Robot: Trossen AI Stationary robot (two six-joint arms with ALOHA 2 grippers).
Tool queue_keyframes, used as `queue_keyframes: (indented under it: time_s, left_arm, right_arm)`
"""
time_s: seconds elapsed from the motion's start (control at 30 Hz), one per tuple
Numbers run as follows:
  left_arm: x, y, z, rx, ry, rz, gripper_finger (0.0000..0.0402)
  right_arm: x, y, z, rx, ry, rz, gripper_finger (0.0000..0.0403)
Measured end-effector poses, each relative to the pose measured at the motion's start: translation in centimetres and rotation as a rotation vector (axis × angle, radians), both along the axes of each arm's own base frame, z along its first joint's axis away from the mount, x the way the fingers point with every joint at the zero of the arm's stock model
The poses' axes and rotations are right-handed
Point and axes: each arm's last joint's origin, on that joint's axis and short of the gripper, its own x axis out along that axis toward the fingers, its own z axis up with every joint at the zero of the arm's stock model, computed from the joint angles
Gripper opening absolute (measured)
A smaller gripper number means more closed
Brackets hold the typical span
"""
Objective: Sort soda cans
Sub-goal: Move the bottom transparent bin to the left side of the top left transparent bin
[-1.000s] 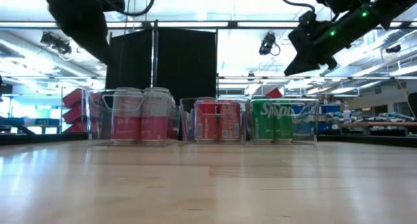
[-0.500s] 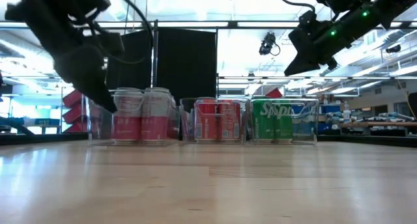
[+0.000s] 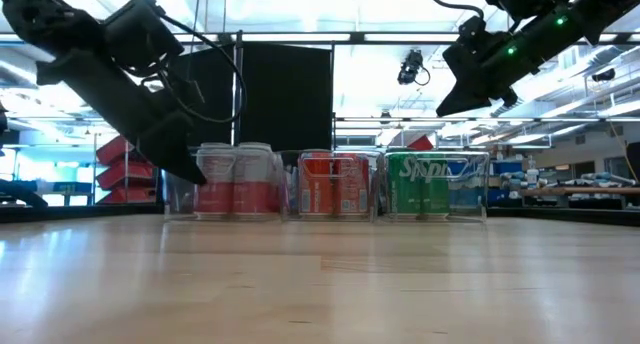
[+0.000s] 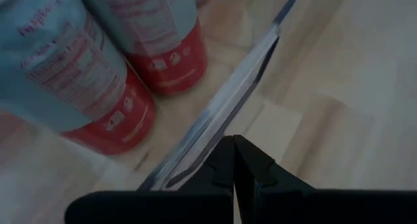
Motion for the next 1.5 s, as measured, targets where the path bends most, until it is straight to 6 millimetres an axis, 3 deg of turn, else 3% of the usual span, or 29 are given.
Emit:
queue_keyframes:
  time_s: [0.43,0.7,1.13,1.5]
  left_arm:
    - [0.7,2.2,-1.0,0.047,-0.108,0.017,0.0000]
    - [1.7,2.6,-1.1,0.061,-0.184,-0.036,0.0000]
    - [2.0,1.0,1.0,0.012,-0.324,-0.259,0.0000]
    - [2.5,0.6,2.1,0.084,-0.418,-0.358,0.0000]
  right_arm:
    - [0.0,0.0,-0.1,0.001,0.009,0.001,0.0001]
    - [0.0,0.1,-0.1,-0.023,0.050,0.045,0.0001]
    - [1.0,2.3,0.0,-0.051,0.035,0.427,0.0000]
    - [-0.1,3.8,-4.2,-0.137,-0.060,0.533,0.0000]
